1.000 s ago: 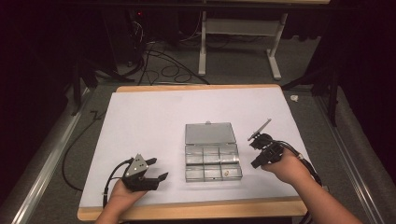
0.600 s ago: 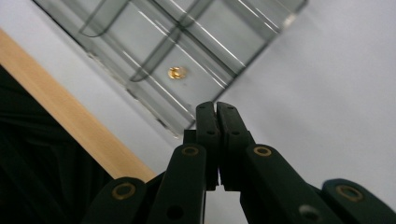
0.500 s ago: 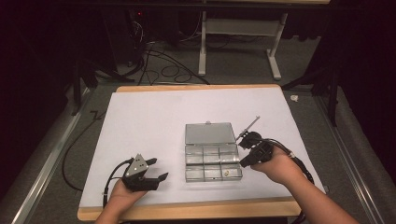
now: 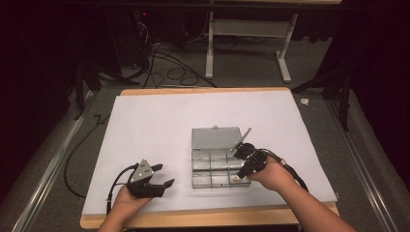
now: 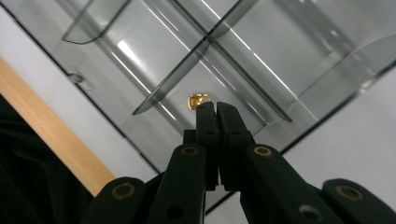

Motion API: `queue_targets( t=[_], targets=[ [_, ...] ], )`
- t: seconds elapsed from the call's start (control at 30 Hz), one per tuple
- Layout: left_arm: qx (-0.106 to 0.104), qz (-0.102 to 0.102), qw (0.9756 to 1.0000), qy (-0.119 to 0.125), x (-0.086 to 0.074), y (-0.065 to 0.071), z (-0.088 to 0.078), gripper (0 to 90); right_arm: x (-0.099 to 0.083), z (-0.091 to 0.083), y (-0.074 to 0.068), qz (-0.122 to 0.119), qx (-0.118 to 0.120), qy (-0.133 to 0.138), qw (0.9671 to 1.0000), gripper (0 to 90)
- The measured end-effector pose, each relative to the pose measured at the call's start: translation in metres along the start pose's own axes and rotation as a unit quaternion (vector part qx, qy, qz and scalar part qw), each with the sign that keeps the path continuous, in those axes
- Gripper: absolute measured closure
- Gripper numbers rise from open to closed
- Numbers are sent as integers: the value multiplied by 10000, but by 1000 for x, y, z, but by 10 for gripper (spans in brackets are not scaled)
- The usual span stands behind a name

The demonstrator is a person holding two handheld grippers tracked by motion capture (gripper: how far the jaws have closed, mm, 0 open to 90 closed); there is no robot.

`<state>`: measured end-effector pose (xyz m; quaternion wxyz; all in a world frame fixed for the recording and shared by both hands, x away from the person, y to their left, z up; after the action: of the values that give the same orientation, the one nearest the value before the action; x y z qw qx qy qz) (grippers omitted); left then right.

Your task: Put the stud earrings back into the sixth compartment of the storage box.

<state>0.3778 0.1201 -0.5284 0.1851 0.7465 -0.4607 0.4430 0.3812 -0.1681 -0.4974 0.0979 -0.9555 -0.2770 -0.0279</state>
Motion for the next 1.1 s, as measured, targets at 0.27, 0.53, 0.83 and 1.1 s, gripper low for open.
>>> queue_targets(
  t=[0.27,0.53,0.83,1.1],
  targets=[
    [5,-7,10000,-1,0,0,0,279,1,2,-2,128,85,70,9999,859],
    [46,-13,10000,24,0,0,0,279,-4,-31,7,117,63,592,9982,854],
    [32,-26,10000,-4,0,-1,0,280,-29,-37,53,687,-189,1024,9922,841],
    [43,-35,10000,8,0,-1,0,279,-48,-16,80,1171,41,2202,9684,832]
  ],
)
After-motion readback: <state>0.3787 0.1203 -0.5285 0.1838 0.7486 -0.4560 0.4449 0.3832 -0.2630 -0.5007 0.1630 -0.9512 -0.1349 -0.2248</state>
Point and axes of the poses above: each handheld gripper's, and its own axes: z roughly forward along the jaws, x roughly out of its top, y roughly to its right, the point moved 8 cm from there along z, roughly forward along the jaws, and after that the axes turned 10 degrees about z, right-handed, at the moved point
